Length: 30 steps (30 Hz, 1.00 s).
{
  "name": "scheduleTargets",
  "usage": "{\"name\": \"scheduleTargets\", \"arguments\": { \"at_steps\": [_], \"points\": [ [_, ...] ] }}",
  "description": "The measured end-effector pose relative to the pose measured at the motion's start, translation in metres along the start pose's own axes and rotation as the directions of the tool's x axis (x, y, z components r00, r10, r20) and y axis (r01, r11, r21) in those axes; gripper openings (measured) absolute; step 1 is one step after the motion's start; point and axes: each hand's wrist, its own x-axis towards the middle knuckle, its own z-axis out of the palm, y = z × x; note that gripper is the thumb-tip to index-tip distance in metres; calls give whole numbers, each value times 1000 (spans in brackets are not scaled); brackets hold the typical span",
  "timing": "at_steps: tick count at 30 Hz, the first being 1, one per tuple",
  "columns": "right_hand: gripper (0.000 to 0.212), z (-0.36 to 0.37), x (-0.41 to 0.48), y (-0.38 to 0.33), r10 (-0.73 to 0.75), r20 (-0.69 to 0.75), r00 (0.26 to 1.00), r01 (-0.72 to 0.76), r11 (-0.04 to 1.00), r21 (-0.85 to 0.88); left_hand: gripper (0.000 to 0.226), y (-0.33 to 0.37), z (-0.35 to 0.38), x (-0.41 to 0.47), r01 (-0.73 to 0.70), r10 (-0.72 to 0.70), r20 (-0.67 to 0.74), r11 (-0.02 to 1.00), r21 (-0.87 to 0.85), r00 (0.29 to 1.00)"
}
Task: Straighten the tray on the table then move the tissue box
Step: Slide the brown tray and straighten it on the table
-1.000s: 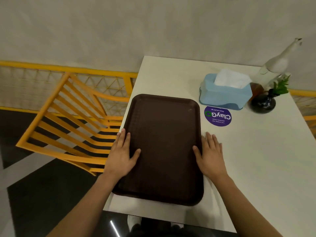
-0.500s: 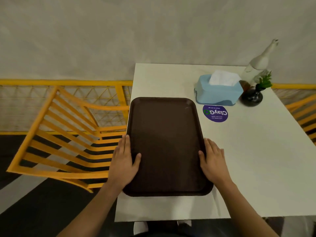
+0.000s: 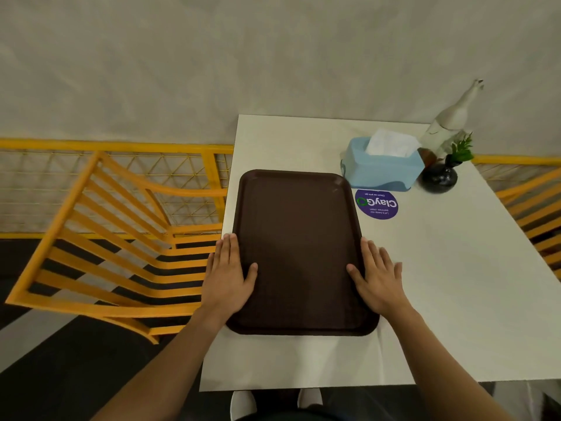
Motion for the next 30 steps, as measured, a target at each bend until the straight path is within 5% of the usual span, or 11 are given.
{"name": "scheduleTargets", "arguments": {
  "at_steps": [30],
  "points": [
    [75, 5, 13, 5, -1, 4, 1000, 1, 1000, -25, 87, 2, 3, 2, 59, -58, 26, 998, -28, 998]
  ]
}}
